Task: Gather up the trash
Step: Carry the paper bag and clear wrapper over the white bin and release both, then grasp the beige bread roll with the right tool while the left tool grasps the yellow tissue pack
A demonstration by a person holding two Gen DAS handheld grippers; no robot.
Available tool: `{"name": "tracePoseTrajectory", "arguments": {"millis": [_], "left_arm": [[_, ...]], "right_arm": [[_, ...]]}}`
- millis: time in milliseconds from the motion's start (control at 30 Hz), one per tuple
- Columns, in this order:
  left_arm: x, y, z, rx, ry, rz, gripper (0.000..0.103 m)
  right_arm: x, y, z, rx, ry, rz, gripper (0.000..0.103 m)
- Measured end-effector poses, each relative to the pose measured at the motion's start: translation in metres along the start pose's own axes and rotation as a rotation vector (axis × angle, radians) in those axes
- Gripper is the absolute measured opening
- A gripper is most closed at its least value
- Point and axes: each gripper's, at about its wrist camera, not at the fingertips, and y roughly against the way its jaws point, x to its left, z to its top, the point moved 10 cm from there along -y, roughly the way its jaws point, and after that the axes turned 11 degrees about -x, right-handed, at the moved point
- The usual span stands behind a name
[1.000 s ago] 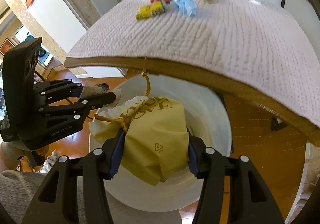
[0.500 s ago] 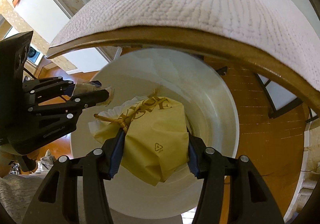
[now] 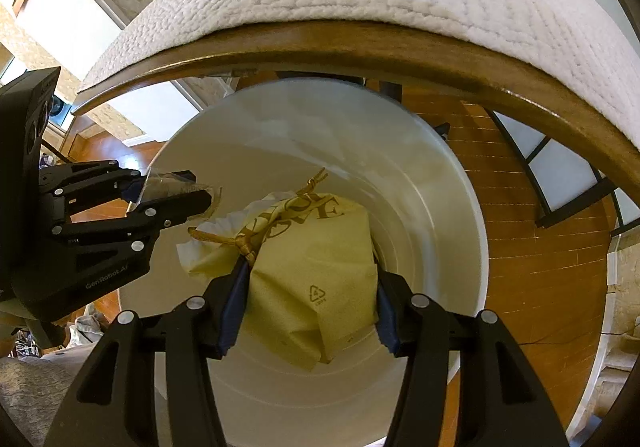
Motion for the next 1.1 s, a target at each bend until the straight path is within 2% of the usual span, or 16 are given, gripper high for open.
{"name": "tracePoseTrajectory", "arguments": {"millis": [67,133,167,267,333,500,567,667,767,800,833,867,967,1100], "left_arm": [[-0.003,-0.002,0.001,0.005,-0.012,-0.007,0.027],[-0.002,-0.003,0.000,0.007,-0.018,0.011,0.058],[-0.003,-0.002,0.002,-0.007,-0.019,0.016,0.061],[-0.004,0.000,0.005,-0.015,-0.028,0.023,0.063],[-0.003,0.000,0.006,-0.014,-0.027,0.032,0.068],[0.006,0.020,0.013,-0.039,-0.004,0.030,0.069],[0.014,0.039,0.022,-0.074,0.005,0.042,0.069],[0.026,0.081,0.048,-0.177,0.029,0.067,0.070],[0.046,0.130,0.084,-0.332,0.075,0.123,0.088],[0.053,0.146,0.097,-0.385,0.093,0.149,0.097],[0.061,0.164,0.111,-0.450,0.114,0.179,0.102],[0.069,0.178,0.124,-0.509,0.132,0.202,0.102],[0.083,0.185,0.152,-0.560,0.159,0.221,0.102],[0.088,0.160,0.171,-0.543,0.148,0.220,0.101]], "right_arm": [[0.000,0.000,0.001,-0.001,-0.006,-0.004,0.056],[0.001,0.000,0.001,-0.005,-0.013,-0.009,0.064],[-0.001,0.001,0.002,-0.008,-0.015,-0.011,0.067],[-0.003,0.004,0.003,-0.013,-0.016,-0.018,0.073],[-0.005,0.006,0.007,-0.018,-0.016,-0.023,0.077],[-0.007,0.028,0.021,-0.065,-0.003,-0.029,0.082],[-0.006,0.048,0.035,-0.118,0.001,-0.030,0.083],[-0.002,0.088,0.067,-0.246,0.027,-0.046,0.092],[0.000,0.134,0.108,-0.438,0.084,-0.114,0.099],[0.001,0.148,0.120,-0.501,0.099,-0.137,0.099],[0.003,0.165,0.137,-0.583,0.112,-0.154,0.099],[0.004,0.171,0.146,-0.615,0.113,-0.158,0.099],[-0.001,0.179,0.181,-0.670,0.086,-0.169,0.099],[-0.015,0.165,0.220,-0.685,0.060,-0.164,0.099]]}}
